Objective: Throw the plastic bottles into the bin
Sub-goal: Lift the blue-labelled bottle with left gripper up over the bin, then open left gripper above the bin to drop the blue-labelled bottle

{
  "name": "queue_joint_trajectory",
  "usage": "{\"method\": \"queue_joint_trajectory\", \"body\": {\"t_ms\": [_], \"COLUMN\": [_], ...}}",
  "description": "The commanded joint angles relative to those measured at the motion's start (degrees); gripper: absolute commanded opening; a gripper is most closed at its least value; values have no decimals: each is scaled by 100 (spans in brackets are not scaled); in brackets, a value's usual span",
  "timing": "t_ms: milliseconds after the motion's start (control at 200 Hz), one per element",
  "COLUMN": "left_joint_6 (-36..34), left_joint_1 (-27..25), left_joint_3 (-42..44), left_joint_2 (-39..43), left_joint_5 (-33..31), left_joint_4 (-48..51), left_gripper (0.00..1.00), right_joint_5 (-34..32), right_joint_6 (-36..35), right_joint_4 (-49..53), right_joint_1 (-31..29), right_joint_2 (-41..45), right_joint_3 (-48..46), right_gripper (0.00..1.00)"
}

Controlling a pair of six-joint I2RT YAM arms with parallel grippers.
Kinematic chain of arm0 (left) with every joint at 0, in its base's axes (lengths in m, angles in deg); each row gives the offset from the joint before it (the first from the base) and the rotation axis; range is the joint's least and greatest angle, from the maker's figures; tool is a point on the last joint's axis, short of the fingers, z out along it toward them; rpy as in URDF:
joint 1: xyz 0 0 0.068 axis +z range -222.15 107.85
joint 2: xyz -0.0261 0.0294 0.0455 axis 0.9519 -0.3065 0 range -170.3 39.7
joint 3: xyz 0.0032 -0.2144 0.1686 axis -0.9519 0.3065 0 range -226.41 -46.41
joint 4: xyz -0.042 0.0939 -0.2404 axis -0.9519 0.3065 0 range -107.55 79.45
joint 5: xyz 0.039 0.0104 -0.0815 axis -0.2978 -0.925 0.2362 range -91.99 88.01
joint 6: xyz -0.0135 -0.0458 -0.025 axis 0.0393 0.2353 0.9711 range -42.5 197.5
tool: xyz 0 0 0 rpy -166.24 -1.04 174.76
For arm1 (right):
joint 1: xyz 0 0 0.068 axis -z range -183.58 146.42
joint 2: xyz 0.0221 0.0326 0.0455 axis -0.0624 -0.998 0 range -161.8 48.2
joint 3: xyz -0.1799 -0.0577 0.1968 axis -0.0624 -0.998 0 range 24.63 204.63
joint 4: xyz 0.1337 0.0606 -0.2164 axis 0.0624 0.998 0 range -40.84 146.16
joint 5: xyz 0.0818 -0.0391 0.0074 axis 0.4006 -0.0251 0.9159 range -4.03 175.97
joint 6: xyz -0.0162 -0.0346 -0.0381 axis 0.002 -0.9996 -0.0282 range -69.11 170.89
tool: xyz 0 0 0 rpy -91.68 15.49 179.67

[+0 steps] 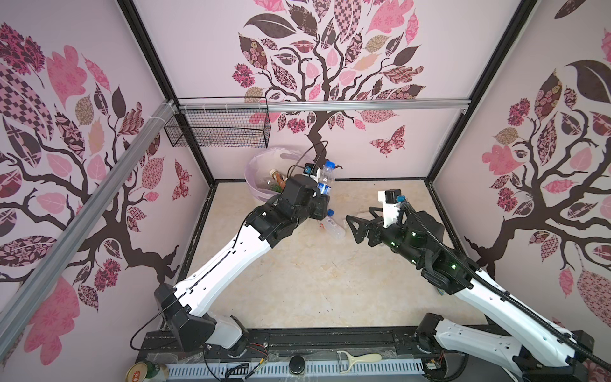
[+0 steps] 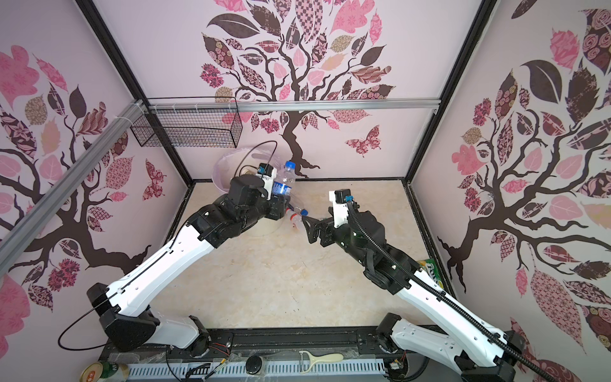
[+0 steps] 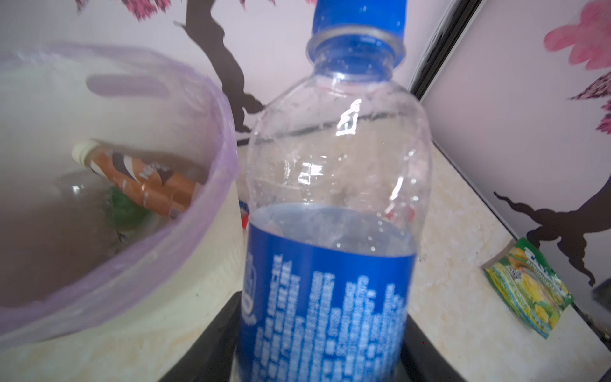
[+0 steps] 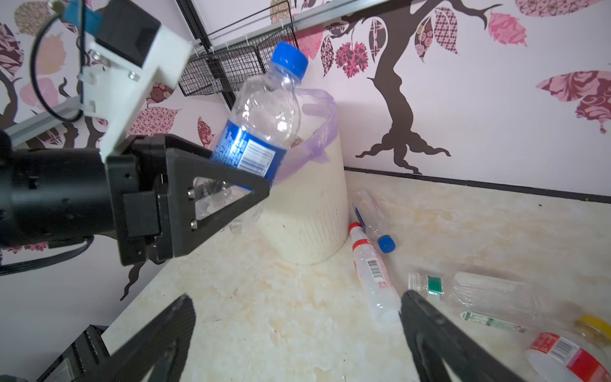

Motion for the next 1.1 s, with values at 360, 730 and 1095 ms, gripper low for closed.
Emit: {"method": "queue_joint_trajectory", "body": {"t_ms": [360, 730, 1095], "left_joint_6": [-1746, -1113, -760], "left_joint_1": [913, 1917, 1905], "left_joint_3": [-3320, -2162, -1609], "left_joint_2": [-660, -687, -813], "left_joint_5": [-900, -236, 50], "left_joint_4": [-167, -661, 127], "left_gripper": [59, 59, 98], "right_joint_5": [48, 155, 222], "right_joint_6": [-156, 20, 54], "right_joint_4": [64, -109, -147], "right_joint_1": [30, 31, 31], "right_joint_2": [-240, -308, -300], "right_joint_3": [810, 447, 243], "right_gripper": [100, 99, 99]}}
